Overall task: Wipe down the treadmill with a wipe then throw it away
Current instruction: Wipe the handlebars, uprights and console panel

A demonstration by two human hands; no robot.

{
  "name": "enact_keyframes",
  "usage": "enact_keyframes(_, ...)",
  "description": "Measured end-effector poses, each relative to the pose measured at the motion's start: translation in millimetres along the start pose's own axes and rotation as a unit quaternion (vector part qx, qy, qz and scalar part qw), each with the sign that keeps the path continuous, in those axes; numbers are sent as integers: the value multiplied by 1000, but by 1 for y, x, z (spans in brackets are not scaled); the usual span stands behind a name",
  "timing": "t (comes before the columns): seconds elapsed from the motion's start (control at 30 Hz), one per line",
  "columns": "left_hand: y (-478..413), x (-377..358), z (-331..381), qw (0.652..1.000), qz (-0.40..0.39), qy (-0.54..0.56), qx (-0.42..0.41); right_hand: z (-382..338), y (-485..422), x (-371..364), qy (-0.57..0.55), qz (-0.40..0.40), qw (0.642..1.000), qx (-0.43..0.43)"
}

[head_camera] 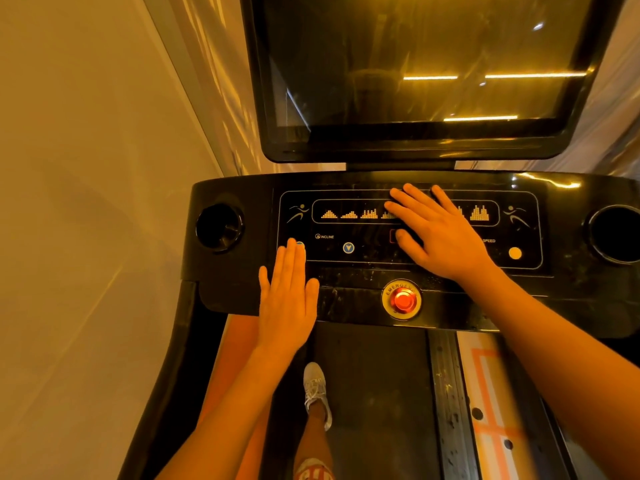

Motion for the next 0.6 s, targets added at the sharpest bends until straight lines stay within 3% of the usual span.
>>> enact_keyframes(0.13,-13,6,7,1000,6,-7,-11,0,0,1,1,0,1000,-1)
enact_keyframes(0.33,37,-12,-13,1000,-8,6,-4,0,-1,0,1,6,1000,1)
enact_keyframes(0.6,-14,7,17,1000,-4,-1,-16,0,-1,2,-2,10,1000,0)
Point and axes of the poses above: each hand's wrist, its own y-axis away from the middle knuckle, its own x-axis out of the back of the hand, z = x × y, the point moved 10 cm from there along -y, towards the middle knuckle, and after that the axes turned 12 degrees about x, right-handed, at the moved point
